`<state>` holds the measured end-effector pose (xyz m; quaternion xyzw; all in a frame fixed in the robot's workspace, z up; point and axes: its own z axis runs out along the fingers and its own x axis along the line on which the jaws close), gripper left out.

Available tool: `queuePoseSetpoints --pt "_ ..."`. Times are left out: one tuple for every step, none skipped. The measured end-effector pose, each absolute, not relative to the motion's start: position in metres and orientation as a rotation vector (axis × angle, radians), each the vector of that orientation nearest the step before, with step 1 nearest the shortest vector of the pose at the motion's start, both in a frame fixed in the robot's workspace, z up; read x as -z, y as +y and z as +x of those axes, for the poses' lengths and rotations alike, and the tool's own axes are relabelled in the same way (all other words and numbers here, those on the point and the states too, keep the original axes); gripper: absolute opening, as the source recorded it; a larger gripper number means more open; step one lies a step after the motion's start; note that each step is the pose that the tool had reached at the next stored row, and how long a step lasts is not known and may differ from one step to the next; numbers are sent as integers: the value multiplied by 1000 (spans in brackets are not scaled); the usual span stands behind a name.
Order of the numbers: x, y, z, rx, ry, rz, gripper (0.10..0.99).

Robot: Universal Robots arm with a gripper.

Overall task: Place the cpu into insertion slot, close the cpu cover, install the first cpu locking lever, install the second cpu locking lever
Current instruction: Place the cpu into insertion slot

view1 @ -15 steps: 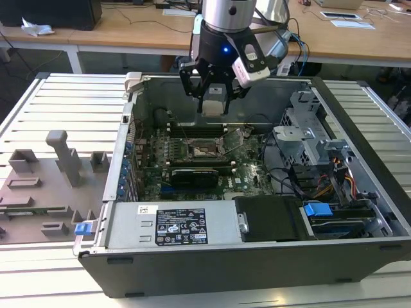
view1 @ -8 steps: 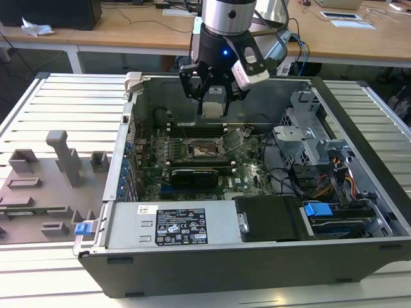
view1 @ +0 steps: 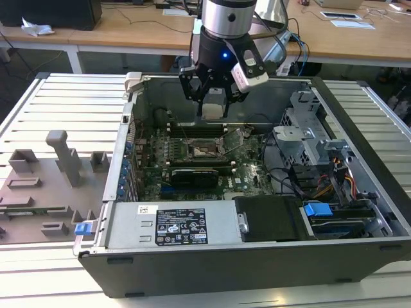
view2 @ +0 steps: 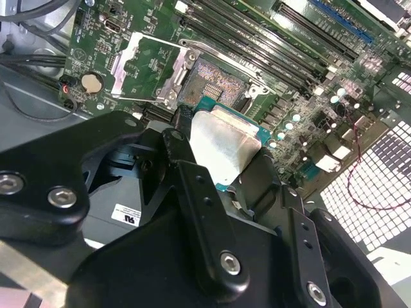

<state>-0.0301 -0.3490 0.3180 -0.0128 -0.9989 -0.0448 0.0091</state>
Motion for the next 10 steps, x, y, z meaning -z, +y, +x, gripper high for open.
queuePoseSetpoints --pt "-317 -349 -30 140 -3120 -40 545" --pt "-317 -349 -30 140 -3120 -40 545" --pt "-316 -349 -30 140 -3120 -40 545" --pt "-314 -349 -30 140 -3120 -40 545" --pt "-312 -349 -30 140 -3120 -40 545" --pt "-311 -349 -30 140 -3120 -40 545" --pt "-310 -349 -30 140 -3120 -40 545" --pt "-309 -349 -30 140 -3120 -40 545" --pt "-308 -349 -30 140 -3120 -40 545" --pt "-307 -349 -30 140 -3120 -40 545"
